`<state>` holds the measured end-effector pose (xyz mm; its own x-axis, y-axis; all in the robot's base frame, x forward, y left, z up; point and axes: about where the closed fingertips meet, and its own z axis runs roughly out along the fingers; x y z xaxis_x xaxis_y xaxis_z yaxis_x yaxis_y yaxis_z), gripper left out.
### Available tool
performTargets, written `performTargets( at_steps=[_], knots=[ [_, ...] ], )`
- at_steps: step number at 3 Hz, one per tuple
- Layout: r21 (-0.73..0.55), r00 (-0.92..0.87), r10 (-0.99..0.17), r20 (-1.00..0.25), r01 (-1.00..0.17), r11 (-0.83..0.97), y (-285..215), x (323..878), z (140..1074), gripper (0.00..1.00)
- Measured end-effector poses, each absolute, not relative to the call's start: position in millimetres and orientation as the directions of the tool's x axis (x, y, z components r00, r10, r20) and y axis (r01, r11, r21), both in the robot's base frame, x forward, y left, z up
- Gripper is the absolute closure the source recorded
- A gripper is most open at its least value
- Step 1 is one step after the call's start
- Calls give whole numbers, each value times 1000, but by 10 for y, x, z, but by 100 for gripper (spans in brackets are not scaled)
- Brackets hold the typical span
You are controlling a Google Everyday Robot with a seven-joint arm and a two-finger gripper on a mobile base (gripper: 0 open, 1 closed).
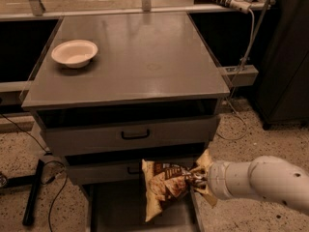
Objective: Pick brown chip bag from bottom drawer and place on counter
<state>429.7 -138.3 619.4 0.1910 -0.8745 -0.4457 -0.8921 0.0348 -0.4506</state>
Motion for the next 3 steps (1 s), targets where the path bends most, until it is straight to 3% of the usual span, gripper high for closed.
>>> performTargets(
  at_steps=[3],
  knots=[
    [-618, 243, -906, -347, -786, 26, -1495, 4173, 8338, 100]
  ],
)
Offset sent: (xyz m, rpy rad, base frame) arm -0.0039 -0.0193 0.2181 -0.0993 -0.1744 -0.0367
